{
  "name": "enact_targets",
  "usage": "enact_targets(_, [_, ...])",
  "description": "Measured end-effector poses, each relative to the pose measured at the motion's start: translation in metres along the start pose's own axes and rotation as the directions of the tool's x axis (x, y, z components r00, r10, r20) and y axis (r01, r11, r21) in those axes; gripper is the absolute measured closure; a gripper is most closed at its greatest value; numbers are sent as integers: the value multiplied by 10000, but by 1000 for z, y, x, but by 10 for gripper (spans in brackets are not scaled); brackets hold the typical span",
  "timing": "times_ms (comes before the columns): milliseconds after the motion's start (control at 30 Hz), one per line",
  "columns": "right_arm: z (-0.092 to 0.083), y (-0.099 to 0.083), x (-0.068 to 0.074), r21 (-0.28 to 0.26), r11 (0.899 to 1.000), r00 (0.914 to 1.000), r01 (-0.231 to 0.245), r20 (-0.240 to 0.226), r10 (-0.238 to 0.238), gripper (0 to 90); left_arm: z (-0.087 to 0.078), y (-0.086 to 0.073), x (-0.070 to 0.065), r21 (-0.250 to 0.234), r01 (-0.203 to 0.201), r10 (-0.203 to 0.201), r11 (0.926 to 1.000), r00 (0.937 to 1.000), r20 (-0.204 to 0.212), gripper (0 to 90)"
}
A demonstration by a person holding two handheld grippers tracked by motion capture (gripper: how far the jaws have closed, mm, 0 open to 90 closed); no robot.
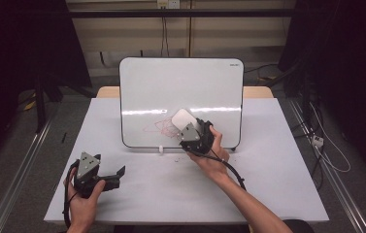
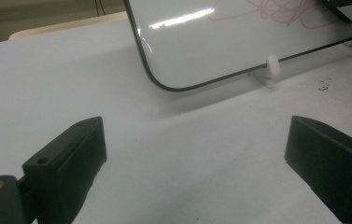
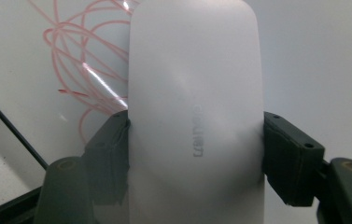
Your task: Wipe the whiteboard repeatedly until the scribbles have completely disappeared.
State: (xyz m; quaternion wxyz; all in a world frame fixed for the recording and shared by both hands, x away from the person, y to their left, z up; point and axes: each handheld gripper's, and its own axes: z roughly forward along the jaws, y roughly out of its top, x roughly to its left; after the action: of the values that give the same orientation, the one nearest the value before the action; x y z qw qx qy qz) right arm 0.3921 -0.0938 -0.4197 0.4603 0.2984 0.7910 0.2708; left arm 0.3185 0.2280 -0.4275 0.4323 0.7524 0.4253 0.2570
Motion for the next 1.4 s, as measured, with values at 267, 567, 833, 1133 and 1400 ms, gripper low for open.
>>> enact_targets(267, [0, 2, 27, -65, 9969, 9963, 780, -352, -781, 317, 0, 0, 0, 0, -18, 18, 10000, 10000, -20, 57])
enact_targets(567, [0, 3, 23, 11, 9982, 9972, 591, -454, -590, 317, -2, -1, 3, -38, 81, -82, 10000, 10000, -47, 56])
enact_targets(833, [1, 3, 7, -70, 9999, 9995, 152, -277, -154, 318, -3, -1, 4, -58, 83, -84, 9999, 9999, -61, 56])
enact_targets(1133, [3, 5, -24, -22, 9975, 9975, -699, 58, 699, 318, -3, -1, 4, -93, 82, -82, 9999, 10000, -50, 56])
enact_targets(1400, [6, 14, -50, 78, 9930, 9923, -1177, 397, 1173, 317, -2, -1, 3, -19, 39, -39, 10000, 10000, -53, 56])
